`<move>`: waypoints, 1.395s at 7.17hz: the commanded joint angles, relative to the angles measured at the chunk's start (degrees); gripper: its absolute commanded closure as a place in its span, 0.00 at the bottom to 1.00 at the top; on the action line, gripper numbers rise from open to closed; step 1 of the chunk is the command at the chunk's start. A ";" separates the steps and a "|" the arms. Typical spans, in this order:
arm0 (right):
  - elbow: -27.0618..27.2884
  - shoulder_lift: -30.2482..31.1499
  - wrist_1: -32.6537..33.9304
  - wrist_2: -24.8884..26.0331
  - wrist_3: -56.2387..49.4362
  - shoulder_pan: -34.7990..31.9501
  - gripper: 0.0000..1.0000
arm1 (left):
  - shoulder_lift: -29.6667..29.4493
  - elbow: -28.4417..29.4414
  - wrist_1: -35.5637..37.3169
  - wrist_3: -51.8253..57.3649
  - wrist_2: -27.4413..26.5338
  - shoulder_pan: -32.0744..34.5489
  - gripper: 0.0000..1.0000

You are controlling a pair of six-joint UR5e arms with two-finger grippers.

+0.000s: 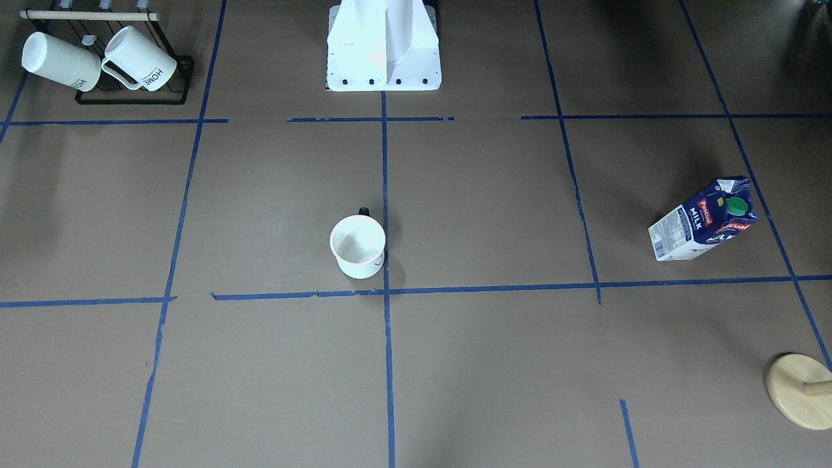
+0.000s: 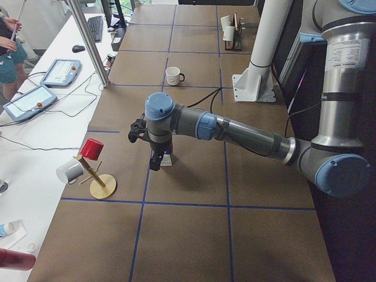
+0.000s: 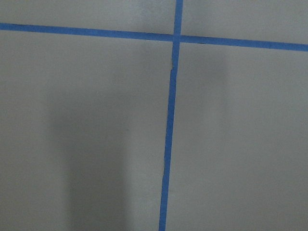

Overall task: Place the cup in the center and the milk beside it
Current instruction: 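Reach the left gripper down to the milk carton and grasp its top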

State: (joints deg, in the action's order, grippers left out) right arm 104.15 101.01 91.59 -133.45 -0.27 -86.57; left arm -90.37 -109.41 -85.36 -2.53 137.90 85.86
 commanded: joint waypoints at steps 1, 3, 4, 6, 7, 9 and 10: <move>0.00 -0.03 0.00 -0.05 0.01 0.00 0.00 | -4.18 -2.04 0.11 -15.77 -0.44 -8.38 0.00; -0.09 -0.11 0.00 -0.05 0.00 0.00 0.00 | -5.51 -0.64 -0.77 -20.91 -4.36 -14.65 0.00; -0.09 -0.12 0.00 -0.05 0.01 0.00 0.00 | -6.13 0.15 -1.82 -24.24 -6.48 -16.67 0.00; -0.09 -0.12 0.00 -0.05 -0.17 0.00 0.00 | -6.57 4.70 -7.51 -27.60 -6.50 -16.78 0.00; -0.09 -0.20 0.00 -0.05 -0.26 0.00 0.00 | -6.58 6.73 -9.89 -28.92 -6.68 -17.13 0.00; -0.18 -0.12 0.00 -0.05 -0.35 0.00 0.00 | -6.58 8.25 -10.61 -28.93 -6.68 -18.53 0.00; -0.18 -0.12 0.00 -0.05 -0.35 0.00 0.00 | -6.58 8.16 -10.61 -28.93 -6.68 -19.15 0.06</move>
State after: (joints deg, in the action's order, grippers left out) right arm 103.99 100.87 91.58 -133.51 -0.58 -86.57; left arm -96.94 -101.47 -95.76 -31.39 131.23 67.52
